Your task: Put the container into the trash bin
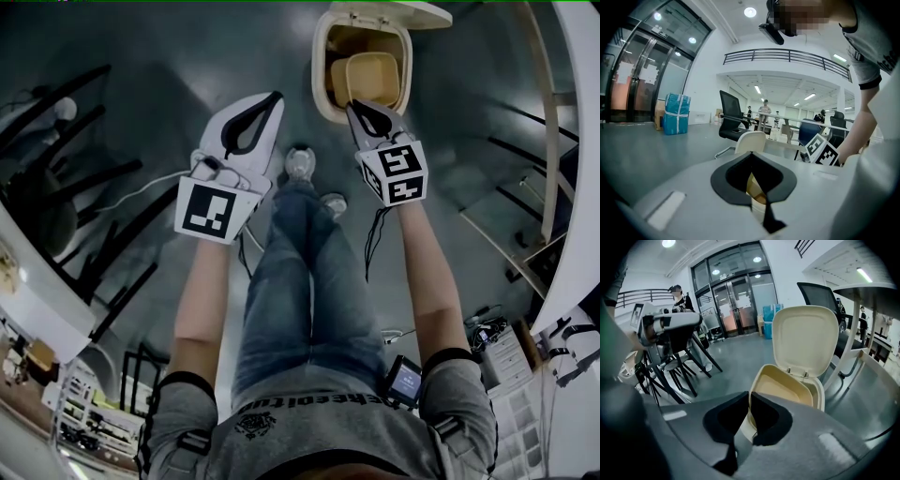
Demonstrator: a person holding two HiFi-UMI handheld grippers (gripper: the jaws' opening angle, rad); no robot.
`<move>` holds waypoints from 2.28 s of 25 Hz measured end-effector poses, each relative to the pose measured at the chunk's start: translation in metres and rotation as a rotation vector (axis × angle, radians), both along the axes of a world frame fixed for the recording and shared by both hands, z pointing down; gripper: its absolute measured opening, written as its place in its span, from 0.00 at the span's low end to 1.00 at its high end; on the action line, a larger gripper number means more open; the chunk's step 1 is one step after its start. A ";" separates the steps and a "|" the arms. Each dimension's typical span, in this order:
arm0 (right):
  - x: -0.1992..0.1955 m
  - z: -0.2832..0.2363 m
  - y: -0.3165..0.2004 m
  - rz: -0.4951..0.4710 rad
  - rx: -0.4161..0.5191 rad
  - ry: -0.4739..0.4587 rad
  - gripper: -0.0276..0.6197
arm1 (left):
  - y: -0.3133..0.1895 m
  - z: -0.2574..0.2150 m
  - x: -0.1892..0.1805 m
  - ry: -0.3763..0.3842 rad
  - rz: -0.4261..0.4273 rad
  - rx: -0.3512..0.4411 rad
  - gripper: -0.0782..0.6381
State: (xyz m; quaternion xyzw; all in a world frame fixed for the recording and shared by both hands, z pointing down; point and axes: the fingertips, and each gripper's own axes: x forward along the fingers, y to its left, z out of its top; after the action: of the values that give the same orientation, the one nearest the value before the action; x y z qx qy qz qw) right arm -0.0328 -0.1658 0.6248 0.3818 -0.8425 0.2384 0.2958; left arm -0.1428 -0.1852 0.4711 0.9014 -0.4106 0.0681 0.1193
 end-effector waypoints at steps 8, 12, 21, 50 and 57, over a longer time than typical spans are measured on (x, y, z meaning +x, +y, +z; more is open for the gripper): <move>0.007 0.035 -0.002 -0.055 -0.048 0.105 0.08 | -0.002 0.004 -0.013 -0.005 -0.016 -0.003 0.12; 0.011 0.050 -0.004 -0.081 -0.070 0.155 0.08 | -0.003 0.007 -0.015 -0.005 -0.019 -0.003 0.12; 0.017 0.078 -0.012 -0.152 -0.110 0.277 0.08 | -0.004 0.014 -0.020 -0.019 -0.027 -0.016 0.12; 0.023 0.096 -0.010 -0.116 -0.151 0.335 0.05 | -0.008 0.018 -0.022 -0.025 -0.027 -0.024 0.13; 0.035 0.061 -0.013 0.045 -0.096 0.194 0.05 | -0.007 0.008 -0.004 -0.014 -0.001 -0.004 0.13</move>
State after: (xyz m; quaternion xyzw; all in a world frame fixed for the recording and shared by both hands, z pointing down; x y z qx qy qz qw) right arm 0.0023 -0.1791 0.6859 0.4074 -0.7886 0.2471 0.3886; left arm -0.1464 -0.1926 0.4793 0.9004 -0.4119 0.0750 0.1182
